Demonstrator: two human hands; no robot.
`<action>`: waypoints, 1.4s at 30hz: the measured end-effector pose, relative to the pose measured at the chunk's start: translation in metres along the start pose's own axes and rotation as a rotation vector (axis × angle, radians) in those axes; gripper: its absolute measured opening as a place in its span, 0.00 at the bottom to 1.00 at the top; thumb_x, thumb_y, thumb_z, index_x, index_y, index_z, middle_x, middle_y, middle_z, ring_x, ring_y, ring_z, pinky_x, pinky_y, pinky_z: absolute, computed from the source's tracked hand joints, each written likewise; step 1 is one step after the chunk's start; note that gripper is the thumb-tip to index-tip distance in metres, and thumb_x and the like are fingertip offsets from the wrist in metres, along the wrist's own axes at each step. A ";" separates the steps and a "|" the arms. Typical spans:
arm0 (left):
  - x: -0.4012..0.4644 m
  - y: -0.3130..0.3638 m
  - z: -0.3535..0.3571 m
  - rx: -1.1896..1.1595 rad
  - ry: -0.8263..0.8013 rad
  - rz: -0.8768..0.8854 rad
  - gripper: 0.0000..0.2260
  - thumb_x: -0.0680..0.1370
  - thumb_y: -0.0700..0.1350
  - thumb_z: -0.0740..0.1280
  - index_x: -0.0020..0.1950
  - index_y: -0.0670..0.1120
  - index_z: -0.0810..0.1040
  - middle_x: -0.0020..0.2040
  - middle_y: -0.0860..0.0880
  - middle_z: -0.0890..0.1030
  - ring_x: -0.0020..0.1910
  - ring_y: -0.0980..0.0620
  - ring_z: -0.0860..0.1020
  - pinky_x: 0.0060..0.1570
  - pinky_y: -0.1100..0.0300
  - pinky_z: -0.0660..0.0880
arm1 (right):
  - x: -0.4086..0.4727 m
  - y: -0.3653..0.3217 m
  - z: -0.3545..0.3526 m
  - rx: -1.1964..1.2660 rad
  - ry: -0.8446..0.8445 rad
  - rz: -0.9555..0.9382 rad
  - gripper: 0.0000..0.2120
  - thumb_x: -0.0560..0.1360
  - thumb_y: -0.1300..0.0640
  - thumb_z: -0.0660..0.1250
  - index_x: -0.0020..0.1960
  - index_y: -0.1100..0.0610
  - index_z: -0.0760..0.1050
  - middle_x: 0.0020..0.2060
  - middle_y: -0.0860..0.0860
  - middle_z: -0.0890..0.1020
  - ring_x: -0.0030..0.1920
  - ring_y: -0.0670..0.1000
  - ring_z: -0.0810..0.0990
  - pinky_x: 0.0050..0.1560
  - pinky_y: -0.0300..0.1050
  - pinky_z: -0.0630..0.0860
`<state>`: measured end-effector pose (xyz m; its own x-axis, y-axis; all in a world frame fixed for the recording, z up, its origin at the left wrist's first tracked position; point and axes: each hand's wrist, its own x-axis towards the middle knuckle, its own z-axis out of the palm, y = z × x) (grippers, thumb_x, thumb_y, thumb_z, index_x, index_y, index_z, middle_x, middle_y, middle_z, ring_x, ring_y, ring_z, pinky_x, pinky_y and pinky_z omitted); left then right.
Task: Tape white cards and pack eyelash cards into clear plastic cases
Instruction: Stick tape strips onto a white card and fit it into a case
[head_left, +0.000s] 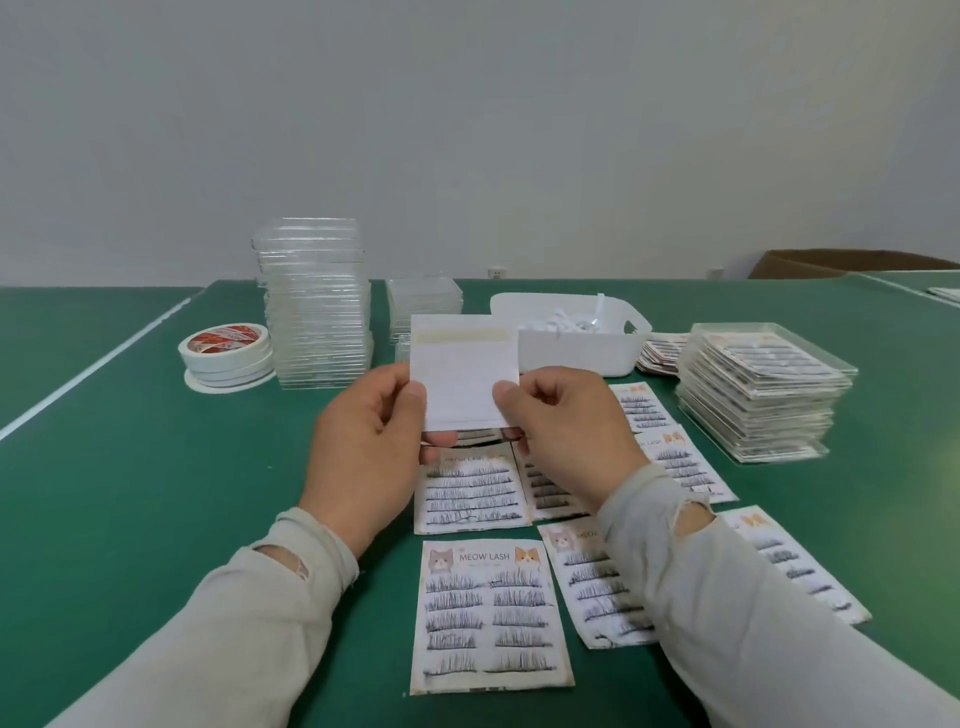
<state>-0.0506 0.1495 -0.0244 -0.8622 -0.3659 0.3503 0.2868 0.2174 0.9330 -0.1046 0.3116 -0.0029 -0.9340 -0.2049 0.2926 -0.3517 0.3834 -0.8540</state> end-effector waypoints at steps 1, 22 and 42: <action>-0.001 0.000 0.001 0.009 -0.013 0.013 0.13 0.85 0.41 0.61 0.54 0.58 0.81 0.46 0.60 0.86 0.39 0.52 0.86 0.35 0.59 0.83 | 0.001 0.003 -0.002 0.021 0.011 0.008 0.21 0.78 0.53 0.69 0.35 0.67 0.71 0.25 0.57 0.73 0.28 0.49 0.71 0.37 0.48 0.74; -0.004 0.006 0.003 -0.284 -0.149 -0.108 0.13 0.84 0.33 0.57 0.59 0.46 0.78 0.42 0.44 0.87 0.39 0.49 0.86 0.36 0.61 0.82 | -0.004 0.001 -0.007 0.679 -0.221 0.298 0.08 0.81 0.55 0.68 0.58 0.54 0.80 0.50 0.54 0.88 0.43 0.51 0.87 0.31 0.37 0.79; -0.007 -0.002 0.008 0.059 -0.031 0.108 0.09 0.76 0.38 0.74 0.44 0.52 0.80 0.40 0.50 0.84 0.43 0.45 0.84 0.47 0.43 0.83 | -0.005 0.001 -0.006 0.711 -0.170 0.240 0.06 0.81 0.55 0.68 0.55 0.56 0.80 0.43 0.51 0.88 0.40 0.49 0.87 0.34 0.37 0.81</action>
<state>-0.0490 0.1592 -0.0297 -0.8405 -0.3096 0.4446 0.3541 0.3070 0.8834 -0.1008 0.3182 -0.0023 -0.9369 -0.3469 0.0431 0.0384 -0.2248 -0.9737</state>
